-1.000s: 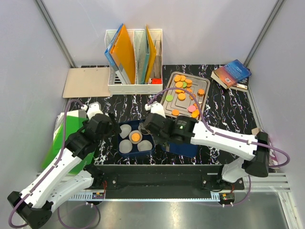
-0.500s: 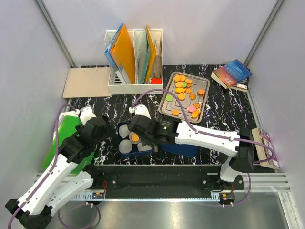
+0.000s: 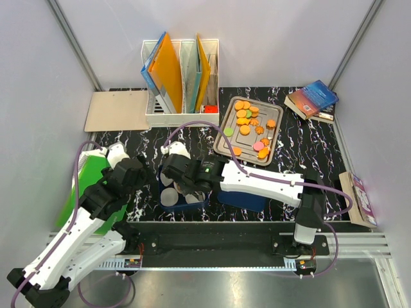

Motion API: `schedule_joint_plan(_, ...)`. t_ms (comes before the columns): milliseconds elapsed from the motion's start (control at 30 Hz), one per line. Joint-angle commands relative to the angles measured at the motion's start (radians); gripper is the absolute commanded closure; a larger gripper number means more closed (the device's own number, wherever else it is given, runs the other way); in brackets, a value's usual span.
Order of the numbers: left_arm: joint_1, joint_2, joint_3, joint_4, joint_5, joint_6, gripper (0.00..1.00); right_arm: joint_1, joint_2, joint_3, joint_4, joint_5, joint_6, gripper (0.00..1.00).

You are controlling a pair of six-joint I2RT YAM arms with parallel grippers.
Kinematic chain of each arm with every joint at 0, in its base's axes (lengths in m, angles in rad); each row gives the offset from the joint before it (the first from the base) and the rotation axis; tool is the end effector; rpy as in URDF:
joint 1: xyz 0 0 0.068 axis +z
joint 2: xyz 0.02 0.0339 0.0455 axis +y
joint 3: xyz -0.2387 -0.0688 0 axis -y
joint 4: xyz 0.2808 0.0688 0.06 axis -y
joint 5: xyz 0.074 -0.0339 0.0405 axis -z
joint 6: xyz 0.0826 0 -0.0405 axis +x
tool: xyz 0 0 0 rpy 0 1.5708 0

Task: Pack the cookies

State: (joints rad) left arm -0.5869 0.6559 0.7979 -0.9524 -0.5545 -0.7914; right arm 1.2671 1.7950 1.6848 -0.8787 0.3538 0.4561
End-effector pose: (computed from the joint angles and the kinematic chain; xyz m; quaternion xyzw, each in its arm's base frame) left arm 0.1904 -0.0744 0.2537 -0.1922 0.8781 -0.0308 0.4371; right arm 0.1595 0.4132 0.2484 -0.3256 0.8865 0.1045 0.3118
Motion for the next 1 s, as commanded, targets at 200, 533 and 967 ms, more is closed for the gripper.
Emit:
schedule_joint_plan(200, 0.004, 0.001, 0.0, 0.024, -0.016, -0.002, 0.01, 0.006, 0.035, 0.073, 0.044, 0.017, -0.034, 0.66)
schedule_joint_plan(533, 0.004, -0.006, -0.005, 0.026, -0.016, -0.002, 0.01, 0.0, 0.056, 0.101, 0.058, 0.022, -0.048, 0.66)
schedule_joint_plan(967, 0.002, -0.001, -0.005, 0.029, -0.016, -0.003, 0.01, -0.009, 0.06, 0.085, 0.061, 0.028, -0.042, 0.64)
